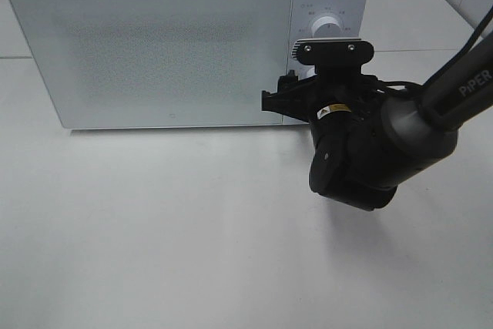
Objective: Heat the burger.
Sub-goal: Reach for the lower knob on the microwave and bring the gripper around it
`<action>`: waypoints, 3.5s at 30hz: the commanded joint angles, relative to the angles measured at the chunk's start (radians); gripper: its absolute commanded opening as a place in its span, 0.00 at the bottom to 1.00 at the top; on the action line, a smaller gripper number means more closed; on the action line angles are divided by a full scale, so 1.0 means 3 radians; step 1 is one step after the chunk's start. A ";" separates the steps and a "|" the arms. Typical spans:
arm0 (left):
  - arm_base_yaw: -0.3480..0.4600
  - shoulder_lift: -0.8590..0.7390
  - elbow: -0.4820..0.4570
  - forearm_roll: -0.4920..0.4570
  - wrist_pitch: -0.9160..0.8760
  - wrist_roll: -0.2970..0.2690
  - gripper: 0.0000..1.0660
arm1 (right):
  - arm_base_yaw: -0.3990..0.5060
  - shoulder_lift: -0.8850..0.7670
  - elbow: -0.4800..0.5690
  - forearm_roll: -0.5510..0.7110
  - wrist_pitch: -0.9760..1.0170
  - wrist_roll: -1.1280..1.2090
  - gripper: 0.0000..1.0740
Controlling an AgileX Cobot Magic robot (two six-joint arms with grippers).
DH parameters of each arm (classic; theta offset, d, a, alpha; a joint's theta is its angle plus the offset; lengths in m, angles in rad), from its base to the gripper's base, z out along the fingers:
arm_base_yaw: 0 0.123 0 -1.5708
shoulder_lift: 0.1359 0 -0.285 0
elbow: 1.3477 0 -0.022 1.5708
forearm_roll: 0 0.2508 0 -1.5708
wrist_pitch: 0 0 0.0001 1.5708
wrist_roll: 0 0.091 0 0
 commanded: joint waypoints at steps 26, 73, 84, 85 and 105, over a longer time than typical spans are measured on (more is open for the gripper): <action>0.0010 -0.0060 0.0003 0.0003 -0.0037 -0.0023 0.92 | -0.0060 0.0037 -0.0080 -0.0113 0.0030 0.0053 0.10; 0.0010 -0.0060 0.0003 0.0003 -0.0037 -0.0023 0.92 | -0.0060 0.0030 -0.0080 -0.0680 -0.0147 0.2727 0.00; 0.0010 -0.0060 0.0003 0.0003 -0.0037 -0.0023 0.92 | -0.0060 0.0030 -0.0080 -0.0947 -0.0237 0.3707 0.00; 0.0010 -0.0060 0.0003 0.0003 -0.0037 -0.0023 0.92 | -0.0060 0.0030 -0.0080 -0.0963 -0.0247 0.3773 0.00; 0.0010 -0.0060 0.0003 0.0003 -0.0037 -0.0023 0.92 | -0.0060 0.0030 -0.0080 -0.0967 -0.0613 0.5387 0.00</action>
